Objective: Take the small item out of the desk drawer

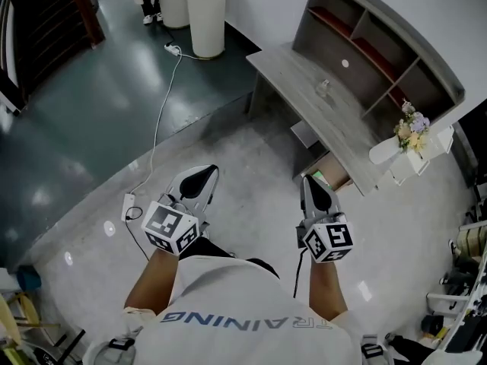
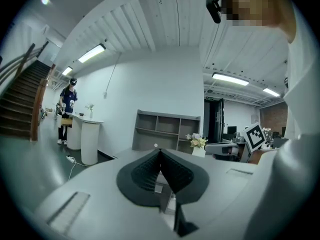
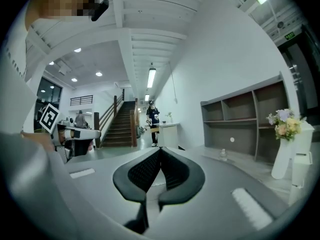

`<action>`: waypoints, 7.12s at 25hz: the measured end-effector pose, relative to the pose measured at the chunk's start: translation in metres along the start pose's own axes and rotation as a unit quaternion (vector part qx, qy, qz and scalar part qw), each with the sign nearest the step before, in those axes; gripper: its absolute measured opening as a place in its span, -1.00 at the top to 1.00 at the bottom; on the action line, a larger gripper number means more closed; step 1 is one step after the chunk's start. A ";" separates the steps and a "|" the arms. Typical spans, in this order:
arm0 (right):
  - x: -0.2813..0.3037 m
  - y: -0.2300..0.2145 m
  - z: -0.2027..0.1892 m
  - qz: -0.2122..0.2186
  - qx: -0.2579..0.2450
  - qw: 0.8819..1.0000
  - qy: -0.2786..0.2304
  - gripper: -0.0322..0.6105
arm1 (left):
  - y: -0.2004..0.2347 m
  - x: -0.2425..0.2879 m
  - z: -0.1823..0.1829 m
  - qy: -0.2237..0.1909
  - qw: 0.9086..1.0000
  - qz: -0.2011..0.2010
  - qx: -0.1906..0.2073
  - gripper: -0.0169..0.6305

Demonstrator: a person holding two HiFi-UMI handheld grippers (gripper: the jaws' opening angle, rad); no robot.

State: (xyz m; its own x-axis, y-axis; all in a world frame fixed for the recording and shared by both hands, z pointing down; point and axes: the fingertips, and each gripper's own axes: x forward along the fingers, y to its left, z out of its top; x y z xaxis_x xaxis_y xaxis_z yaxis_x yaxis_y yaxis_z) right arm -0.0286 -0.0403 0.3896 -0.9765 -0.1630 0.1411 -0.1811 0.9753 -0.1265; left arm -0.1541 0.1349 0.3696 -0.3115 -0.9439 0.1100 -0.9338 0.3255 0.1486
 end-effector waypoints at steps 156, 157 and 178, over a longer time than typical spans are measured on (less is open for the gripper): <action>-0.058 -0.281 0.057 -0.498 0.091 0.857 -0.100 -0.56 | -0.166 0.415 0.045 0.023 0.870 -0.491 0.042 0.95; -0.060 -0.280 0.062 -0.498 0.090 0.856 -0.104 -0.56 | -0.167 0.415 0.046 0.021 0.870 -0.491 0.040 0.95; -0.062 -0.277 0.084 -0.497 0.088 0.855 -0.119 -0.56 | -0.170 0.411 0.051 0.012 0.864 -0.502 0.032 0.95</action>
State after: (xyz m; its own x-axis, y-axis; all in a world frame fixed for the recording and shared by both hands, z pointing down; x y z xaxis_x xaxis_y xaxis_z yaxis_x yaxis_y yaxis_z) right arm 0.0718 -0.3126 0.3332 -0.3229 -0.9443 0.0632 -0.9294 0.3038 -0.2098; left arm -0.1317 -0.3110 0.3397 0.6642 -0.7472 -0.0220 -0.7395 -0.6611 0.1267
